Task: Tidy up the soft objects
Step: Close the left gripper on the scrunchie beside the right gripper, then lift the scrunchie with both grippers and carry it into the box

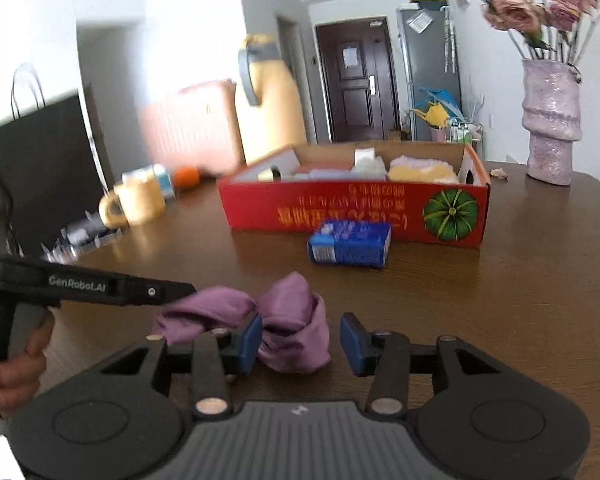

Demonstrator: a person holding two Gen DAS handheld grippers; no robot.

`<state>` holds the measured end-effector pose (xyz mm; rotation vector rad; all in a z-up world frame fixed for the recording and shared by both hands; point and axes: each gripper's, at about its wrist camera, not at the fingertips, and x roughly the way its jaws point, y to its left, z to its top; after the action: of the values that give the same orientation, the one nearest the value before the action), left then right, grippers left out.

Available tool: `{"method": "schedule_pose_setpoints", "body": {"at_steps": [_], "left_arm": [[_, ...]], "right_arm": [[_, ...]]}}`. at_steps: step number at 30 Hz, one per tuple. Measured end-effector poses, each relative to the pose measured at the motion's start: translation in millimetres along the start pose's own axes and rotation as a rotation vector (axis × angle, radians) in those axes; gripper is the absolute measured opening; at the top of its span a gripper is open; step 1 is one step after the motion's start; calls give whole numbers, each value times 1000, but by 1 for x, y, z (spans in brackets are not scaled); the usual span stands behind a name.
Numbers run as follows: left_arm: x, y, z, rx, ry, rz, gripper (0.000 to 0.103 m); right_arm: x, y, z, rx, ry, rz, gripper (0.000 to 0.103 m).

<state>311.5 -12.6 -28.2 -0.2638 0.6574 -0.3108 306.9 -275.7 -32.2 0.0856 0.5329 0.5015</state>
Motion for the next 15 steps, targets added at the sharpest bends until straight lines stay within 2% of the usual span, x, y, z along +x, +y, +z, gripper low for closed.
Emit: {"method": "schedule_pose_setpoints", "body": {"at_steps": [2, 3, 6, 7, 9, 10, 11, 15], "left_arm": [[-11, 0, 4, -1, -28, -21, 68], [-15, -2, 5, 3, -34, -37, 73], [-14, -9, 0, 19, -17, -107, 78], [-9, -12, -4, 33, 7, -124, 75], [1, -16, -10, 48, 46, -119, 49], [5, -17, -12, 51, 59, -114, 20], [10, -16, -13, 50, 84, -109, 11], [11, -9, -15, 21, 94, -107, 8]], "right_arm": [[-6, -5, 2, 48, -29, 37, 43], [-7, -4, 3, 65, -40, 45, 44], [2, -4, 7, 93, -38, 23, 46], [7, -4, 6, 97, -25, 12, 46], [20, -6, 3, 129, 12, 0, 41], [24, -8, 1, 152, 21, 5, 30], [26, -11, -2, 180, 21, 17, 27], [20, -5, -6, 185, 18, 14, 18]]}}
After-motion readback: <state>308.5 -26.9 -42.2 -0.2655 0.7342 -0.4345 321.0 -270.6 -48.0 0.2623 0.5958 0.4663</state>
